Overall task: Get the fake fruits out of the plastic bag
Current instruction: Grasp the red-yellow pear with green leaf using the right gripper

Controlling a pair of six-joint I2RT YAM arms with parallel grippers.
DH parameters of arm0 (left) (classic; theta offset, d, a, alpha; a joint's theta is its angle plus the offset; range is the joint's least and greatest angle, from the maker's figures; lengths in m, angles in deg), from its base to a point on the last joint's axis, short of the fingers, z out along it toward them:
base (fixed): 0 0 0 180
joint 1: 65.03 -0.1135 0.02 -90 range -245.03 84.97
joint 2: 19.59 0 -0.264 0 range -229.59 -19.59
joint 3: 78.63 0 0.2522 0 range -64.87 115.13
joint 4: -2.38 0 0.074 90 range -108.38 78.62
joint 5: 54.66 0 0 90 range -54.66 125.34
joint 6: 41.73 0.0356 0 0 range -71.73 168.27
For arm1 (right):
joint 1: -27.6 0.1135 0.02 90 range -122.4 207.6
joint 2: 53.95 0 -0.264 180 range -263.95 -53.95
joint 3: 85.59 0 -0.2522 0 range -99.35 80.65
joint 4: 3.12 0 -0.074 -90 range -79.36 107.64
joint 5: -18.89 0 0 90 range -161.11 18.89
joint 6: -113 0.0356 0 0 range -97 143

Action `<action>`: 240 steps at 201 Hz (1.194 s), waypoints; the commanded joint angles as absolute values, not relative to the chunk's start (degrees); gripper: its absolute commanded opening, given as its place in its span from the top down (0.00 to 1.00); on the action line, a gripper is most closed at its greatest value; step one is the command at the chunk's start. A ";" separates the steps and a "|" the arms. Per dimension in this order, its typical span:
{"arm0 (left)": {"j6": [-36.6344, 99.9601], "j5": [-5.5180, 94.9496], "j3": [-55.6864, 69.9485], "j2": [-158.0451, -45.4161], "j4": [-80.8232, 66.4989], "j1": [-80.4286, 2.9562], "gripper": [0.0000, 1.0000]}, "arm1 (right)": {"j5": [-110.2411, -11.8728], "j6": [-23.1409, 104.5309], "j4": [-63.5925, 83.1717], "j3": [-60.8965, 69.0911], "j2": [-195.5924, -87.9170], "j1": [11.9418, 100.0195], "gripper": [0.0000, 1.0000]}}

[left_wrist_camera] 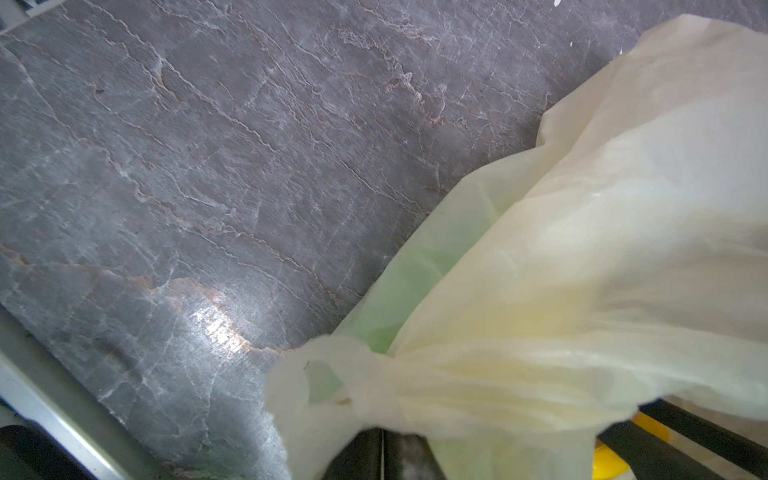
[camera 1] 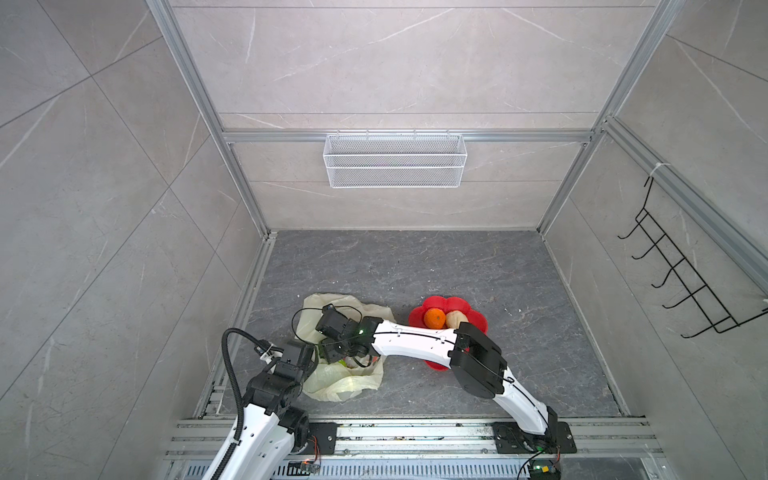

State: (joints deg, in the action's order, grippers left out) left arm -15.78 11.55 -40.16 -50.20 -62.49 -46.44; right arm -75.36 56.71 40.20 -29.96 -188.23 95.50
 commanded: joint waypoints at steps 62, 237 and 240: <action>-16.51 11.79 -40.35 -49.56 -62.26 -46.74 0.92 | -80.71 59.53 45.55 -28.37 -187.75 94.22 0.40; -8.94 18.70 -40.21 -52.44 -52.55 -46.79 0.91 | -75.92 51.15 31.67 -11.05 -171.69 94.57 0.45; -8.33 19.25 -39.91 -52.94 -51.83 -46.83 0.91 | -75.80 51.15 31.33 -10.64 -171.32 94.55 0.46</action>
